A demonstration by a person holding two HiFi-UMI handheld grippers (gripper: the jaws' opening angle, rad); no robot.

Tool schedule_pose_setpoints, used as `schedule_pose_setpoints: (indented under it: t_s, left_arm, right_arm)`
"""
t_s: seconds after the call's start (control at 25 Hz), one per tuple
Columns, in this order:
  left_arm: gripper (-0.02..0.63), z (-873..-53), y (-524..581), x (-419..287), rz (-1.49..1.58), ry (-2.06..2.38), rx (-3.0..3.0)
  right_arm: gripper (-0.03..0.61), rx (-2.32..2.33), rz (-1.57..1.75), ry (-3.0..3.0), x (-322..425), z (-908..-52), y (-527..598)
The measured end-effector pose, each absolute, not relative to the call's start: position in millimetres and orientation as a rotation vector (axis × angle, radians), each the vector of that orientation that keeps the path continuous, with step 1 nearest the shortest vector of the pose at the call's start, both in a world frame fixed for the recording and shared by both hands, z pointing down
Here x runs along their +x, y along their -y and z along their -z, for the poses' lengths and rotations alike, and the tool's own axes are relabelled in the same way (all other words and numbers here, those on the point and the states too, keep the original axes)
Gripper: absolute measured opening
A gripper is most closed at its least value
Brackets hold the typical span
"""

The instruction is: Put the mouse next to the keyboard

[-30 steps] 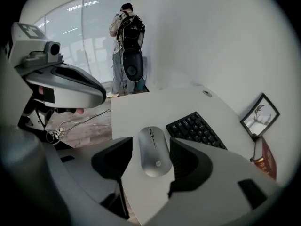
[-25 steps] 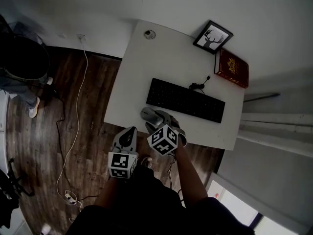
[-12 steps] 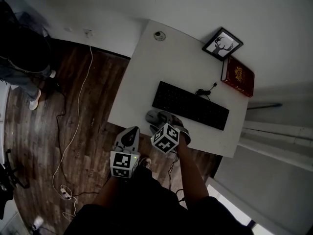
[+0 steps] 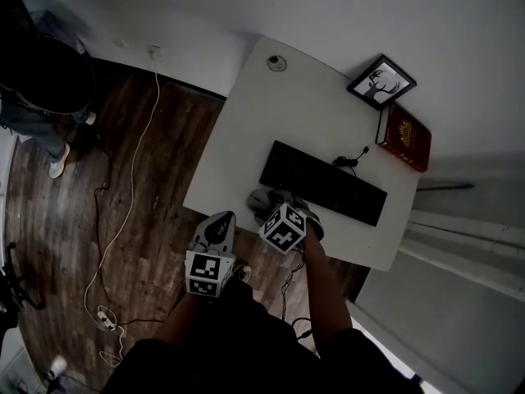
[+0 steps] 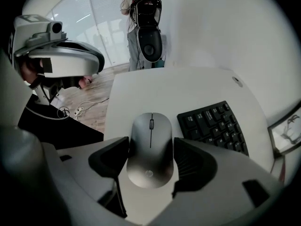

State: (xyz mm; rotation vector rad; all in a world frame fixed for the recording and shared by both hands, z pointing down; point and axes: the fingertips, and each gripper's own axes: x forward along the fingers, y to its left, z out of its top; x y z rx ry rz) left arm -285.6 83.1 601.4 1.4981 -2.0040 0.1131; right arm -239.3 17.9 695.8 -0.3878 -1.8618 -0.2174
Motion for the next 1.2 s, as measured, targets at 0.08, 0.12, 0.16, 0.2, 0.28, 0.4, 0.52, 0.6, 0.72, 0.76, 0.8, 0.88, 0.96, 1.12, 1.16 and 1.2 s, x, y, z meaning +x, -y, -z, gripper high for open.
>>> schedule_pose_setpoints:
  t_s: [0.08,0.12,0.16,0.2,0.28,0.4,0.52,0.6,0.72,0.76,0.8,0.88,0.96,1.12,1.16,1.2]
  left_arm:
    - [0.000,-602,-82,-286,-0.114,2.001,1.501]
    - [0.000,-602,-81,-285,-0.114,1.999,1.504]
    - [0.000,-602,-80,-285,-0.114,1.996,1.506]
    - [0.000,-602,-80,-284,-0.114,1.995,1.509]
    - [0.000,-602,-79,-282,-0.114,1.991,1.512]
    - [0.000,-601,-79,-280,-0.116,1.987,1.516]
    - [0.000,-598,-79,-279,-0.118,1.987,1.525]
    - [0.000,-597,-78,-280,-0.117,1.991,1.528]
    - [0.000,-596,-79,-281,-0.120,2.004,1.526]
    - [0.000,-597,-81,-281,-0.124,2.006,1.524]
    - [0.000,-598,-82,-281,-0.128,2.006,1.522]
    - [0.000,-598,-84,-281,-0.132,2.004,1.523]
    - [0.000,-597,-83,-282,-0.131,2.004,1.530]
    - [0.000,-594,-76,-281,-0.134,1.995,1.555]
    - [0.000,-592,-73,-281,-0.135,1.991,1.566]
    - [0.000,-591,-69,-280,-0.137,1.986,1.579]
  right_arm:
    - [0.298,-0.412,0.196,1.852,-240,-697,-18]
    - [0.299,-0.424,0.189,1.846,-240,-697,-18]
    - [0.299,-0.432,0.186,1.840,-240,-697,-18]
    - [0.304,-0.436,0.186,1.836,-241,-697,-17]
    - [0.307,-0.434,0.187,1.829,-242,-697,-16]
    - [0.305,-0.420,0.192,1.825,-241,-697,-17]
    - [0.301,-0.402,0.193,1.838,-241,-696,-18]
    - [0.299,-0.385,0.195,1.848,-240,-696,-18]
    - [0.299,-0.365,0.211,1.858,-238,-695,-19]
    - [0.299,-0.360,0.213,1.864,-238,-695,-20]
    - [0.299,-0.354,0.213,1.872,-237,-693,-21]
    - [0.299,-0.333,0.210,1.895,-238,-690,-23]
    - [0.299,-0.302,0.210,1.919,-238,-685,-22]
    - [0.299,-0.222,0.207,1.977,-239,-670,-14]
    - [0.299,-0.200,0.205,1.991,-238,-666,-10]
    - [0.299,-0.179,0.202,2.004,-238,-662,-7]
